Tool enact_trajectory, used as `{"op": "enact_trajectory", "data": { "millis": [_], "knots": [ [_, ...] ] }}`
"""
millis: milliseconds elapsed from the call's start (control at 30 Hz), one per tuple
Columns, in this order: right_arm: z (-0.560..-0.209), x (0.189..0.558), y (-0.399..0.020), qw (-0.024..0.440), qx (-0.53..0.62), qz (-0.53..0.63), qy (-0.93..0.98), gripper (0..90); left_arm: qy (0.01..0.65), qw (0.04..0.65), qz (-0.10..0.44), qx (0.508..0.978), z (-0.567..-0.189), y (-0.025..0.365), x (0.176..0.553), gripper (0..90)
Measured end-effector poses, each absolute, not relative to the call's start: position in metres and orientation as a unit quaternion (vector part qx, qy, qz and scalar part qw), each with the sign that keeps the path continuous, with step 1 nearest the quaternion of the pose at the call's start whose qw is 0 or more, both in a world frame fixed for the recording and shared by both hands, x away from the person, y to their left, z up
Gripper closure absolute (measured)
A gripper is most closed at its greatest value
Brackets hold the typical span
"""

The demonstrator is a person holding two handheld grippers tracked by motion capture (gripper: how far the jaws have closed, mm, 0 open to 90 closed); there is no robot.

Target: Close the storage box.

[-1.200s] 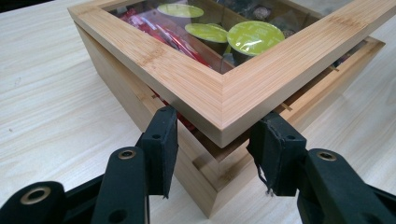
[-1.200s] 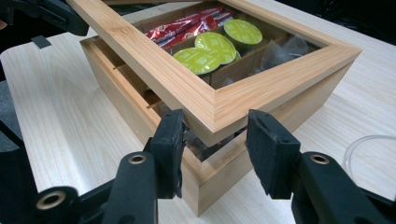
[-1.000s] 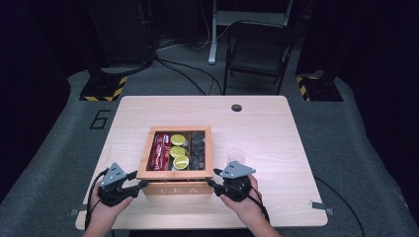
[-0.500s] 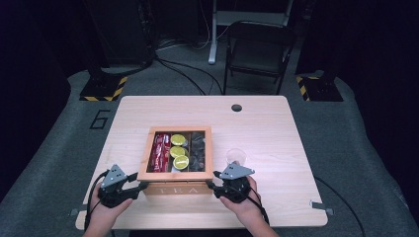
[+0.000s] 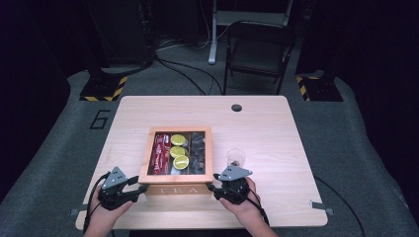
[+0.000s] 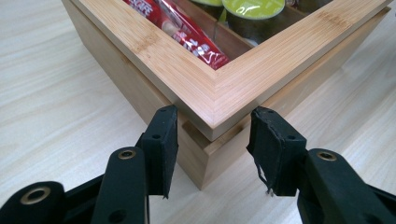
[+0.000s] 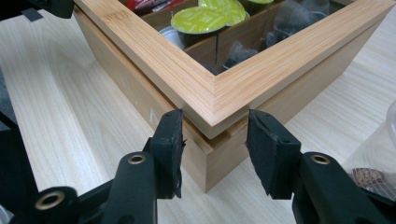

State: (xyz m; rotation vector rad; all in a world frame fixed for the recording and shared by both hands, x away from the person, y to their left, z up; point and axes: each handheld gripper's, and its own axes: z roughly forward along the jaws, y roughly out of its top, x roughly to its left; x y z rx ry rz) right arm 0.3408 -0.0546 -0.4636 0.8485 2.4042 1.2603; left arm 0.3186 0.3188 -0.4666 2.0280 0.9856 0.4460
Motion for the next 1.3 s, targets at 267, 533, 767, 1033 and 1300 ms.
{"op": "enact_trajectory", "data": {
  "millis": [267, 533, 767, 1033, 1300],
  "knots": [
    [-0.466, 0.342, -0.055, 0.139, 0.296, 0.432, 0.840, 56.5, 0.395, 0.397, 0.170, 0.811, -0.471, 0.316, 0.320, 42.4],
    [-0.466, 0.342, -0.054, 0.138, 0.294, 0.438, 0.838, 50.9, 0.393, 0.399, 0.171, 0.810, -0.471, 0.314, 0.320, 38.9],
    [-0.459, 0.340, -0.055, 0.142, 0.295, 0.448, 0.832, 47.7, 0.399, 0.427, 0.172, 0.793, -0.460, 0.321, 0.321, 38.8],
    [-0.437, 0.347, -0.063, 0.136, 0.301, 0.463, 0.823, 47.1, 0.404, 0.429, 0.172, 0.789, -0.446, 0.323, 0.330, 38.7],
    [-0.431, 0.348, -0.071, 0.140, 0.305, 0.458, 0.823, 46.3, 0.409, 0.428, 0.183, 0.785, -0.436, 0.321, 0.343, 38.0]
  ]
}}
